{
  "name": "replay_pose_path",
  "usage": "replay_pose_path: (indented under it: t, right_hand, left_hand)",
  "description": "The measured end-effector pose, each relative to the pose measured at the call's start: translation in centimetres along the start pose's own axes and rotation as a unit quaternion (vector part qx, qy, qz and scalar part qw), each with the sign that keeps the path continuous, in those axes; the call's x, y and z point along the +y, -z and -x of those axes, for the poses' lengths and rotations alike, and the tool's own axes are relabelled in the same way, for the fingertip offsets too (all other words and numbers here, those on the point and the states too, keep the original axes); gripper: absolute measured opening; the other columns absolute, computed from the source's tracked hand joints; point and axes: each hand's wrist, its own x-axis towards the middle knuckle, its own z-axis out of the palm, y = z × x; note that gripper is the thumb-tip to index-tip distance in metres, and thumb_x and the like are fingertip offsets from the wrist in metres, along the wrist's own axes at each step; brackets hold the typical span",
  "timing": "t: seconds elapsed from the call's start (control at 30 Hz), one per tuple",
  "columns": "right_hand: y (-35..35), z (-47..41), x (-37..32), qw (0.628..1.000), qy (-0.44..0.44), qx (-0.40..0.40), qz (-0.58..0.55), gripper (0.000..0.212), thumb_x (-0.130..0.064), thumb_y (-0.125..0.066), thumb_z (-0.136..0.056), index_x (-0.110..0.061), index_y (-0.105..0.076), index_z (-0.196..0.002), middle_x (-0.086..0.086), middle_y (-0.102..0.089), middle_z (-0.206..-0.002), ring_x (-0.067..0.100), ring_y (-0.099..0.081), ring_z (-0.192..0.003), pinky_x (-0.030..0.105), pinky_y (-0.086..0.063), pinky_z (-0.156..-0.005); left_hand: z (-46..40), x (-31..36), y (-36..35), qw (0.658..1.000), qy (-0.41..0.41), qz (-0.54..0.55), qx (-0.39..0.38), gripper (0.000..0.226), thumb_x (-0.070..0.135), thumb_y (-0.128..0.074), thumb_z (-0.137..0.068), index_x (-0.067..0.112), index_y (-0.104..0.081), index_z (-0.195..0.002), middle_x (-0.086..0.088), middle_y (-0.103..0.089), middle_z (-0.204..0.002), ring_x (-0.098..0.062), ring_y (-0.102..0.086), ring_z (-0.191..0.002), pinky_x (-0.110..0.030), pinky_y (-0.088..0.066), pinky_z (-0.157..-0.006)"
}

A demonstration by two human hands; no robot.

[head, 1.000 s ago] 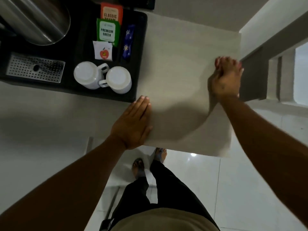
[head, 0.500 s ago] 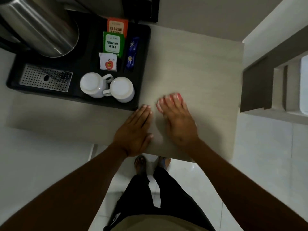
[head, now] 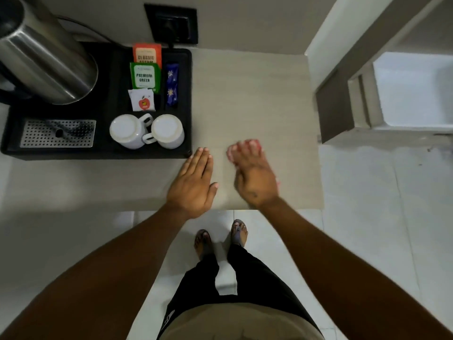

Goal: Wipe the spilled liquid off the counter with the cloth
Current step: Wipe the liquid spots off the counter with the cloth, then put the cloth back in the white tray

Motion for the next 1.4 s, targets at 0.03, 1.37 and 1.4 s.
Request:
replay_pose_path:
  t: [0.03,1.37,1.4]
  right_hand:
    - [-1.0,1.4,-1.0,1.000,0.024,-0.010,0.002,0.061,-0.007,-0.051,-0.091,-0.016,-0.041,-0.150,0.012,-0.038,-0.160,0.037,-0.020,-0.152,0.050,-0.015,-0.126]
    - [20.0,-12.9,40.7,0.982,-0.188,-0.013,0.008,0.045,0.001,-0.046,-0.095,-0.008,-0.055,-0.139,0.017,-0.047,-0.150,0.033,-0.036,-0.143,0.041,-0.024,-0.120]
    - [20.1,-12.8,40.5,0.983,-0.180,-0.024,0.008,0.045,0.002,-0.046,-0.094,-0.007,-0.056,-0.138,0.018,-0.049,-0.148,0.035,-0.039,-0.140,0.043,-0.029,-0.117]
  left_hand:
    - [0.1,-0.2,-0.1,1.000,0.006,0.005,-0.008,0.075,0.045,-0.026,-0.102,-0.001,-0.014,-0.160,-0.021,-0.009,-0.170,-0.032,-0.004,-0.159,-0.048,-0.011,-0.128]
    - [-37.9,32.3,2.7,0.996,-0.077,0.035,-0.005,0.079,0.050,-0.030,-0.106,0.001,-0.002,-0.160,-0.019,0.000,-0.171,-0.030,0.003,-0.159,-0.044,-0.002,-0.129]
    - [-37.8,32.1,2.5,0.996,-0.077,0.043,-0.002,0.079,0.051,-0.029,-0.106,0.001,-0.001,-0.161,-0.019,0.001,-0.171,-0.030,0.004,-0.159,-0.044,-0.002,-0.129]
